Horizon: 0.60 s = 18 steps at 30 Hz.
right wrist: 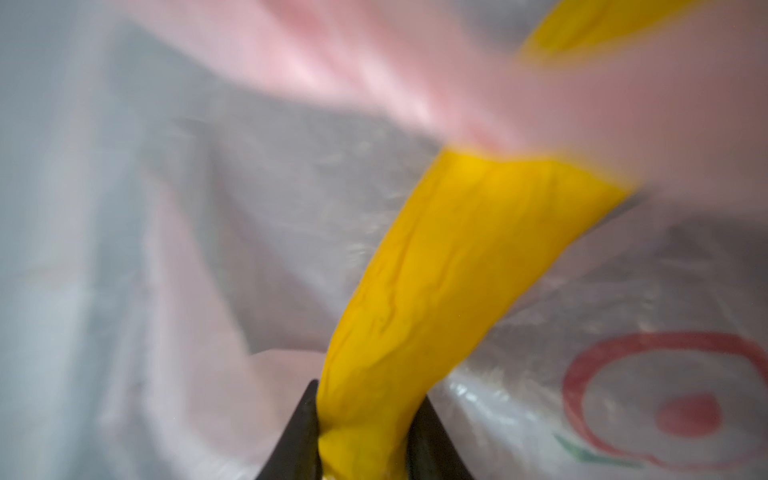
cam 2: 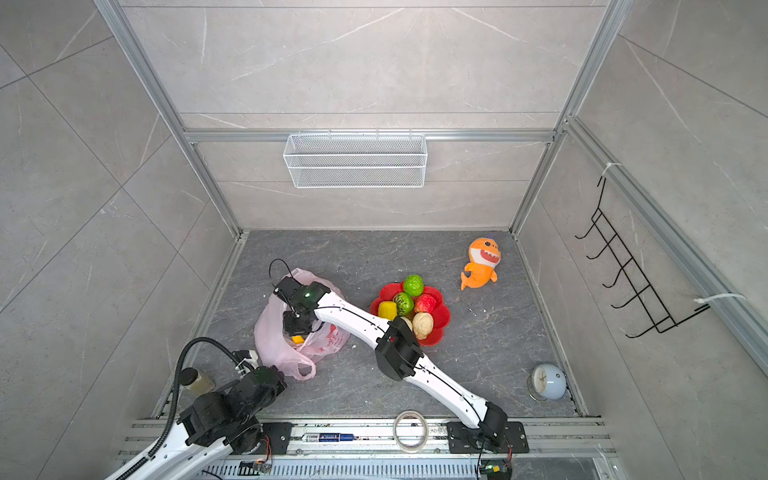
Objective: Take the fake fruits out of the plastic bag
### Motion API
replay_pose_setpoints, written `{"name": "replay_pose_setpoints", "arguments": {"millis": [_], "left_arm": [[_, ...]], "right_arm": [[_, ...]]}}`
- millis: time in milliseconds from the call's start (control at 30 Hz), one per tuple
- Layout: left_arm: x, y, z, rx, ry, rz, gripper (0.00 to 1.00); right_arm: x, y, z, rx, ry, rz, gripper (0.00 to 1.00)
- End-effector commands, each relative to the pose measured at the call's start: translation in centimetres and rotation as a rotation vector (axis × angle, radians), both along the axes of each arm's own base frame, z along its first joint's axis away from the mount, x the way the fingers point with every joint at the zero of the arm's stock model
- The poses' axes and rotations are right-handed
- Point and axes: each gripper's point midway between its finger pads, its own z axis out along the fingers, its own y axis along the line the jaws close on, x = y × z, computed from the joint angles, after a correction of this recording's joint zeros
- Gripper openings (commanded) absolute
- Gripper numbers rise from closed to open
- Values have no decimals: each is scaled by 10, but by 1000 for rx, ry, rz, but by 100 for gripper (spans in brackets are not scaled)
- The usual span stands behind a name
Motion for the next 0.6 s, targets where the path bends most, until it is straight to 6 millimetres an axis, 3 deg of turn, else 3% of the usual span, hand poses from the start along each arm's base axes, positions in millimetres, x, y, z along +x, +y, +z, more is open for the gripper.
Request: {"name": "replay_pose_setpoints", "arguments": {"millis": [0,100,200,400,567], "left_arm": [[2,9,10,55,-21,17,0],[4,10,12,61,-28,21,0],[7,11,16,66,-47,27,0],[12,18,29,76,-104,63,0],[19,31,52,96,-191,123,0]], "right_arm": [[4,10,90,200,-51,39,16],[1,12,122,275,-44,50,16],[-3,13,137,310,-29,59,16],[-13,5,147,309,-5,73,16],[-26,-1,146,303,43,112,16]]}}
